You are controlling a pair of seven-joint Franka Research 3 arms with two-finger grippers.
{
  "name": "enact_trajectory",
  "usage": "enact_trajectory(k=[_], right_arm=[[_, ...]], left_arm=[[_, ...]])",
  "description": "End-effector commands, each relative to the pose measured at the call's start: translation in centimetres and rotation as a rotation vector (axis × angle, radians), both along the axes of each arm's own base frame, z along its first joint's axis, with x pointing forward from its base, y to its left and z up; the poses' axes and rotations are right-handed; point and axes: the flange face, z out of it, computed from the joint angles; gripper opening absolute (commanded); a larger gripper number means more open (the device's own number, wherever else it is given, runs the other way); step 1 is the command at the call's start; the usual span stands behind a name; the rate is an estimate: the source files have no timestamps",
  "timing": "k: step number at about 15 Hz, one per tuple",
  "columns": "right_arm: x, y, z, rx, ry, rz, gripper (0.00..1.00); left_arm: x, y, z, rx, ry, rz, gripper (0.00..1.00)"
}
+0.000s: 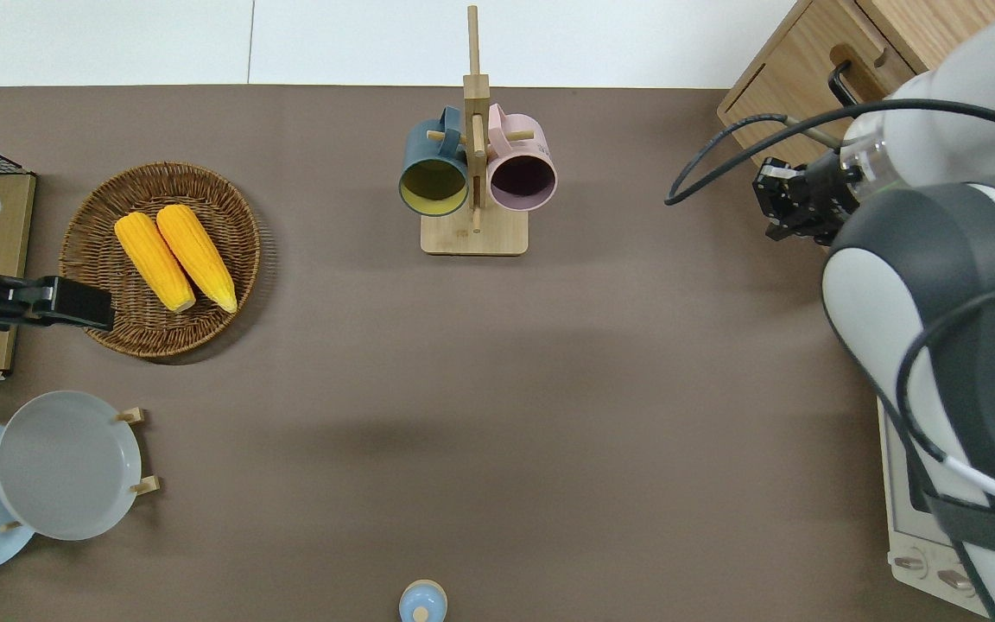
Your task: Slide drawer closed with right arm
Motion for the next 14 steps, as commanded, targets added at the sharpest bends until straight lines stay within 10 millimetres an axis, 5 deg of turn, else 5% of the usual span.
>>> enact_trajectory(k=[1,8,11,12,13,14], right_arm=[[-2.6,-1.1,1.3,0.003,0.011,0.176,0.000],[-5.0,-3.8,1.9,0.041,0.005,0.338,0.060],[-4.6,-3.9,1.6,0.039,0.006,0.353,0.598],[-4.4,-3.9,1.5,0.037,0.001,0.351,0.863],[-4.1,-3.9,1.2,0.038,0.000,0.349,0.988],[-3.9,-3.7,1.0,0.034,0.002,0.352,0.992]], left_arm=[[0.2,0.1,0.4,0.016,0.005,-0.011,0.99],[0.2,0.1,0.4,0.016,0.005,-0.011,0.99],[0.2,0.1,0.3,0.016,0.006,-0.011,0.99],[0.2,0.1,0.4,0.016,0.005,-0.011,0.99],[0.2,0.1,0.4,0.016,0.005,-0.011,0.99],[0.2,0.1,0.4,0.016,0.005,-0.011,0.99]])
